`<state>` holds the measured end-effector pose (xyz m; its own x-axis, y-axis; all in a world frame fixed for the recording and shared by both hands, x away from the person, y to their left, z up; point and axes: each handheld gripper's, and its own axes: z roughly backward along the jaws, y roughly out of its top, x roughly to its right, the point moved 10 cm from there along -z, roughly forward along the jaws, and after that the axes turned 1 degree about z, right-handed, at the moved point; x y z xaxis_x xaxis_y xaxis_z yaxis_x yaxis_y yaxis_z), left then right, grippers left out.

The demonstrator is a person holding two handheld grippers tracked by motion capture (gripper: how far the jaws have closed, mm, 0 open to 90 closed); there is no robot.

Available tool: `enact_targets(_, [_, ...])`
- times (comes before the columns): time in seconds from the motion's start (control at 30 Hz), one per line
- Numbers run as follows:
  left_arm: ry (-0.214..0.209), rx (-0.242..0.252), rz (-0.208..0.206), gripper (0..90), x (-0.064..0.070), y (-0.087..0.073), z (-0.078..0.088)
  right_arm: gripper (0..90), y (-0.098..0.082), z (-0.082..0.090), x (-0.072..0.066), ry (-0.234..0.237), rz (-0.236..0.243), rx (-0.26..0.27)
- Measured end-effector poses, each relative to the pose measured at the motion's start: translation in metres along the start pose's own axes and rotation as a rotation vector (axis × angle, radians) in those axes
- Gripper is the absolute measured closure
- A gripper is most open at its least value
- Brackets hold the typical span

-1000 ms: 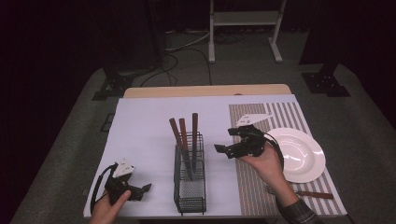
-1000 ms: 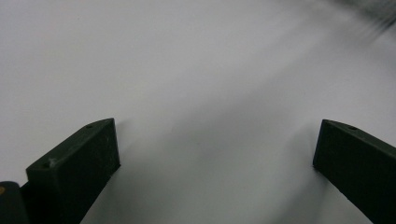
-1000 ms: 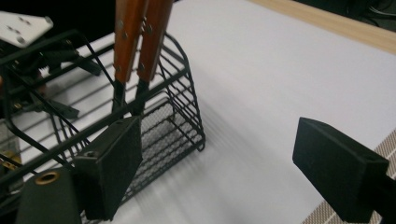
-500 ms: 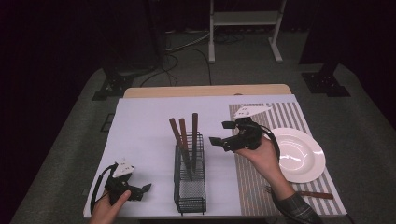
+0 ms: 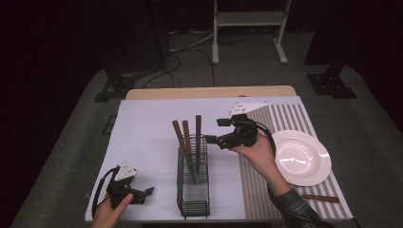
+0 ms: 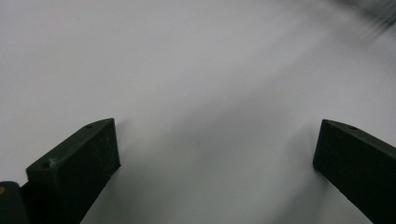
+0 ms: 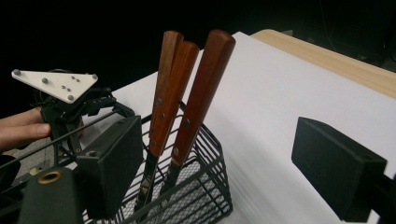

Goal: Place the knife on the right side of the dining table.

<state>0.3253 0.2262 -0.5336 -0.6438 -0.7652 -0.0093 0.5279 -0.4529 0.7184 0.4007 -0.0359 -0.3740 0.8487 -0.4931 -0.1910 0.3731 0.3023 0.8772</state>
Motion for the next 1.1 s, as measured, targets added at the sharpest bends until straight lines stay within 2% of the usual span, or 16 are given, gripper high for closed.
enact_targets(0.5, [0.000, 0.000, -0.001, 0.0, 0.000, 0.000, 0.000, 21.3, 0.017, -0.026, -0.003, 0.052, 0.006, 0.026])
enact_targets(1.1, [0.002, -0.001, -0.002, 0.0, 0.000, 0.000, 0.000, 44.7, 0.029, -0.040, -0.001, 0.112, -0.019, 0.074])
